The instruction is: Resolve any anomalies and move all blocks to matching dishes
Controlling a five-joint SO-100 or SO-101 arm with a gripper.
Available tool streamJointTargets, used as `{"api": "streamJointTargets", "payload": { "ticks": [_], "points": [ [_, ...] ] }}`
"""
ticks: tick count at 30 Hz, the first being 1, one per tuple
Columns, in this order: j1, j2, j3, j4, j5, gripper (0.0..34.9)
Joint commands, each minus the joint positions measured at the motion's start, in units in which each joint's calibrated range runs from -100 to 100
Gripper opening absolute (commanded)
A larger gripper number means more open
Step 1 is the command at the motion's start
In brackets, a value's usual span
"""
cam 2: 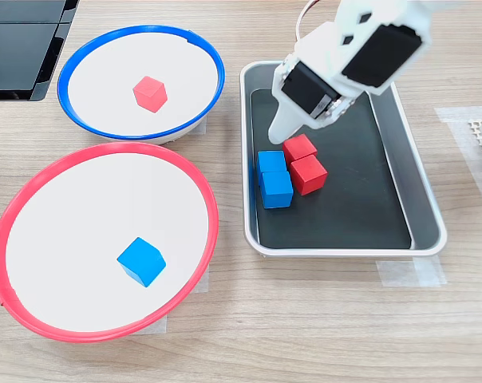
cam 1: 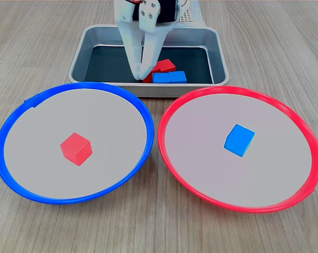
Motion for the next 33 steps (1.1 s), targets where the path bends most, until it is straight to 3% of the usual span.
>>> {"api": "streamJointTargets", "payload": {
  "ticks": [1,7,10,13,21,28,33],
  "points": [
    [2.0,-3.4,-3.4,5.8,1.7,0.2],
    [4.3,-4.3,-2.4,6.8,3.3,5.5],
    [5.2,-3.9,-3.8,7.1,3.8,4.7],
    [6.1,-2.4,-4.2,6.1,4.0,6.4],
    [6.5,1.9,-3.1,3.0,3.7,14.2],
    [5.4,2.3,-1.0,2.2,2.6,16.7],
    [3.9,1.4,0.8,2.6,1.9,16.2]
  ]
}}
